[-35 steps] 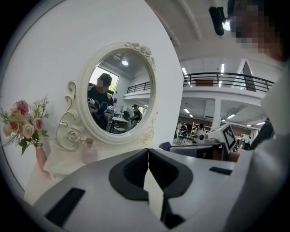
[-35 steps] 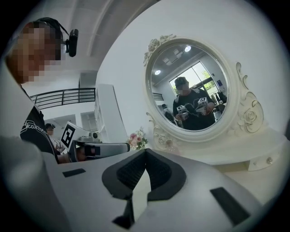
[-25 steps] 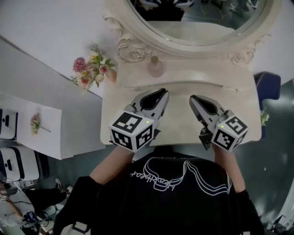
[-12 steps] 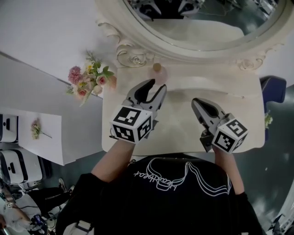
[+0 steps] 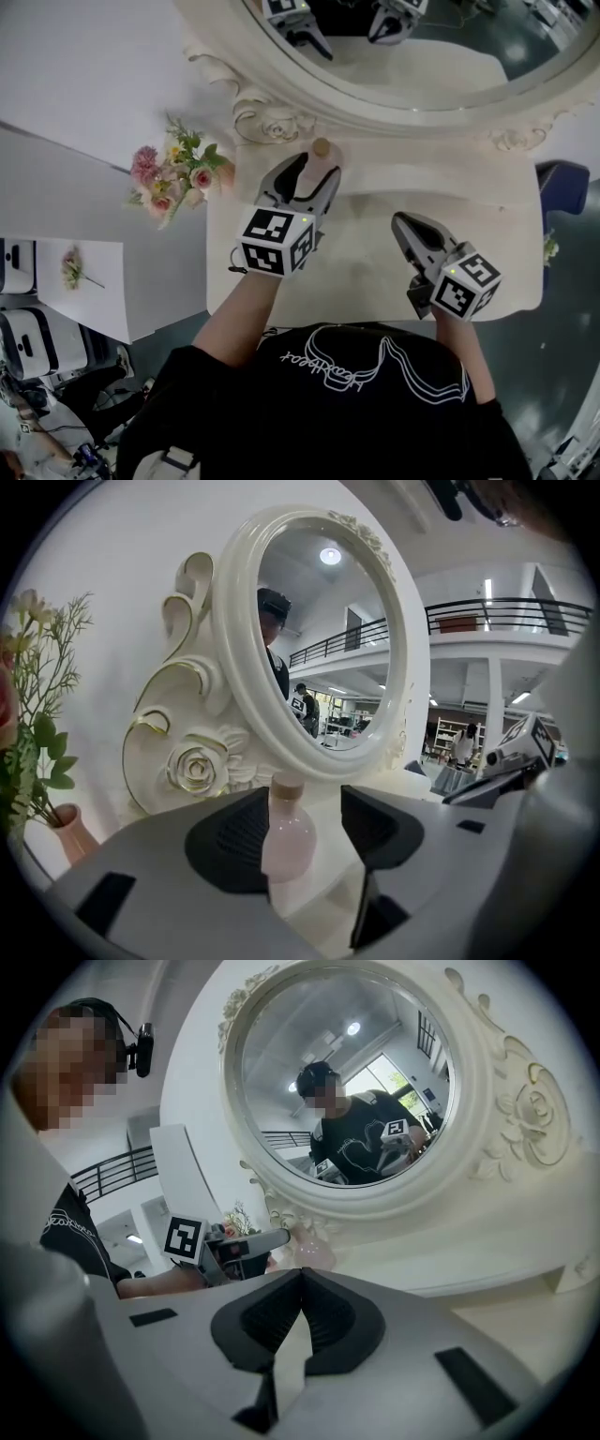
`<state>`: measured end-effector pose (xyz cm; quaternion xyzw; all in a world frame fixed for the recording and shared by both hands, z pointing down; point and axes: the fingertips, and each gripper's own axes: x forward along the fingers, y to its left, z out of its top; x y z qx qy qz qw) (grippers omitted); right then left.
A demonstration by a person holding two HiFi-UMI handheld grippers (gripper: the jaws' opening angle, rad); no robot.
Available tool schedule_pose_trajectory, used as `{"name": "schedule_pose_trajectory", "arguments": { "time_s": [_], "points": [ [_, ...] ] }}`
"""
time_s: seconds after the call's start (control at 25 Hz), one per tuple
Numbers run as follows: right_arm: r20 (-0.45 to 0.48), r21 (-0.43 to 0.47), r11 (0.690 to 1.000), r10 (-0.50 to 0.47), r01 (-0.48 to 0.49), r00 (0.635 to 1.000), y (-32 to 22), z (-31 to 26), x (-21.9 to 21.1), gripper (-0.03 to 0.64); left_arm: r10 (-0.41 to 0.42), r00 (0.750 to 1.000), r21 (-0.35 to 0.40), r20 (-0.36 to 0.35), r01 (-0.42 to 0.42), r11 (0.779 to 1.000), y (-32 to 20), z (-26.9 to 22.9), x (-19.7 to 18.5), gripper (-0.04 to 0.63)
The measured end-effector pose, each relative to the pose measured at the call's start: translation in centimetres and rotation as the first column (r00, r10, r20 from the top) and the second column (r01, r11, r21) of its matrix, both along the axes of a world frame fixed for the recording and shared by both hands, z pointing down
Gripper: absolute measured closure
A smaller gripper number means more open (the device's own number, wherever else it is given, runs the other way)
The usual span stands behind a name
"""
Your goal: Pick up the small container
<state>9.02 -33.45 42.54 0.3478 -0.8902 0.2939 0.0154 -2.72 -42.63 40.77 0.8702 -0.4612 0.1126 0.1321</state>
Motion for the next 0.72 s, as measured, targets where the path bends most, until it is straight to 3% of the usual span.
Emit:
{"name": "schedule_pose_trajectory", "arguments": {
  "time_s": [0.32,0.72],
  "points": [
    [-0.003,-0.037,0.999,0.035,-0.036,0.999,-0.1,1.2,1.4,0.613,0.004,0.997,0.004,0.076,-0.004,1.000,-2.4,1.8,0.8,0.368],
    [0.022,-0.070,0.995,0.067,-0.065,0.998,-0.1,2.0,2.3,0.612,-0.034,0.996,0.012,0.081,0.033,0.999,-3.4,2.4,0.2,0.424]
  ]
}}
